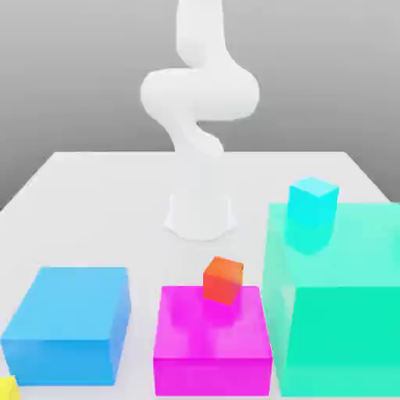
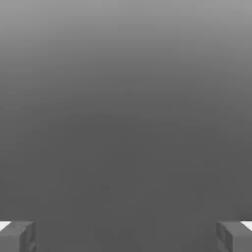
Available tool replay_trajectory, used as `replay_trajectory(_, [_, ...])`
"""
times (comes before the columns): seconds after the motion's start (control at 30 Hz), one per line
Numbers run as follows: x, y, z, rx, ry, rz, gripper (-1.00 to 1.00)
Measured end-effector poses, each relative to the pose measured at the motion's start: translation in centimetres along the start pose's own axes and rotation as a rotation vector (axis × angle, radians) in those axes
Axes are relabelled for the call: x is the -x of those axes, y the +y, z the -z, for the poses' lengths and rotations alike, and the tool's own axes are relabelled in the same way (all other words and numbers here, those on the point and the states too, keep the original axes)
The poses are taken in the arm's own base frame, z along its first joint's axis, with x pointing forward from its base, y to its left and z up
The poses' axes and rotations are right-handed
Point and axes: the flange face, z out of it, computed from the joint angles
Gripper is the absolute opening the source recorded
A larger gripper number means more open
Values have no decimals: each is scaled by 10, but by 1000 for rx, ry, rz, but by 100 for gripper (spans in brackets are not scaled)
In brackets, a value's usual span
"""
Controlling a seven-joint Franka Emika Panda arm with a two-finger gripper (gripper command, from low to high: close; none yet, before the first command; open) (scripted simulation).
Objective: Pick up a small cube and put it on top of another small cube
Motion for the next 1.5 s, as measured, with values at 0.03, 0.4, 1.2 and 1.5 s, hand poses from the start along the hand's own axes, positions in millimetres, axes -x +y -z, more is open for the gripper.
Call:
replay_trajectory(0.03, [-7, 3, -17, 15, -20, 5, 0])
replay_trajectory(0.4, [-59, 72, -189, 169, -211, 48, 0])
replay_trajectory(1.2, [-16, 372, -484, 490, -554, 140, 0])
replay_trajectory(1.5, [-11, 378, -491, 491, -557, 140, -100])
